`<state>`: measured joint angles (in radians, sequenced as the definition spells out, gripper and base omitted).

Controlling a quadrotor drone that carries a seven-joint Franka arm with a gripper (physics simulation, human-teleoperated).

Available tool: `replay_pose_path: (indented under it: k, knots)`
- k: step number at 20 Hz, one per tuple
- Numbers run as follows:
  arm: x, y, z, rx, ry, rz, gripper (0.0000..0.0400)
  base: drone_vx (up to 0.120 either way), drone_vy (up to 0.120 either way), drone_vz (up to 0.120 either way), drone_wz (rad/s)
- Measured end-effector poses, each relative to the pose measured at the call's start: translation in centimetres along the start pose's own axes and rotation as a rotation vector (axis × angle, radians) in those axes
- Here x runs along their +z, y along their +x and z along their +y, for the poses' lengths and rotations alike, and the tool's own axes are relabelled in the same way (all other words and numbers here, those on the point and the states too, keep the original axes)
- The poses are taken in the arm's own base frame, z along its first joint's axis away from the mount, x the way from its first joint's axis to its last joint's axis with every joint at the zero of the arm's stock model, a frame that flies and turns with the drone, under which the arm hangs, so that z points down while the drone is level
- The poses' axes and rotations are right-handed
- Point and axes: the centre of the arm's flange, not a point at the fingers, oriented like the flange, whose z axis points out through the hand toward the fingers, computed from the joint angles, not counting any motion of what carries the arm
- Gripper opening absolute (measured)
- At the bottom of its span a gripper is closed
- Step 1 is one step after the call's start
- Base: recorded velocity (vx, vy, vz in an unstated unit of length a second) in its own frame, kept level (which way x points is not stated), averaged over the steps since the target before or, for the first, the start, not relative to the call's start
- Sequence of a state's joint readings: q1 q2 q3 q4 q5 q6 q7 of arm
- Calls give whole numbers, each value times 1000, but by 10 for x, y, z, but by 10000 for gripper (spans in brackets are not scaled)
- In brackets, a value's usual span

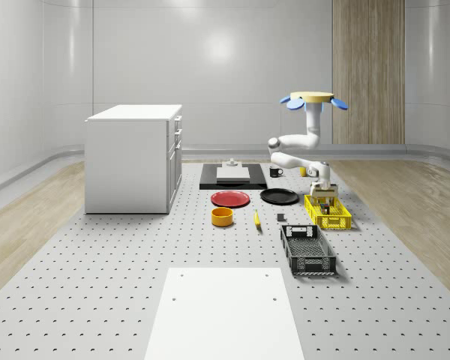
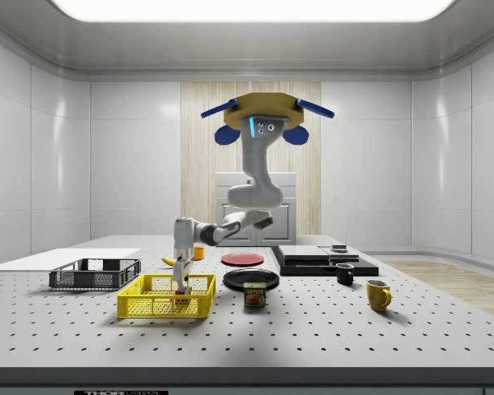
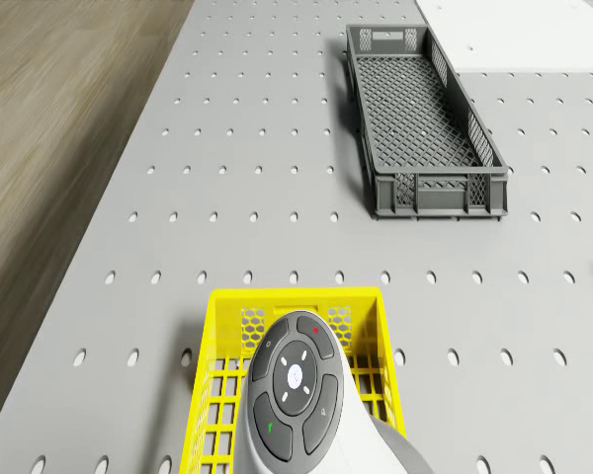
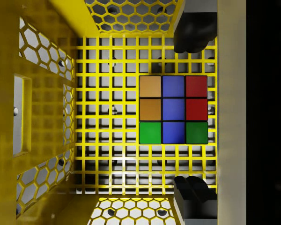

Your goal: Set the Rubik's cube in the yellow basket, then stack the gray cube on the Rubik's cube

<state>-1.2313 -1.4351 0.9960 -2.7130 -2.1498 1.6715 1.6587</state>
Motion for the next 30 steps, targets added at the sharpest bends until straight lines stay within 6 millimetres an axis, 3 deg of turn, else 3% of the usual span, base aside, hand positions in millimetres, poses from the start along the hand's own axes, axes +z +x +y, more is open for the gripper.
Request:
replay_pose_path:
  k: [6, 14, 30]
  knots:
    - [0, 0, 0, 0, 0, 0, 398, 113, -113, 120, 0]
    - [0, 0, 0, 0, 0, 0, 400, 120, -95, 5, 0]
    - [0, 0, 0, 0, 0, 0, 400, 0, -117, 0, 0]
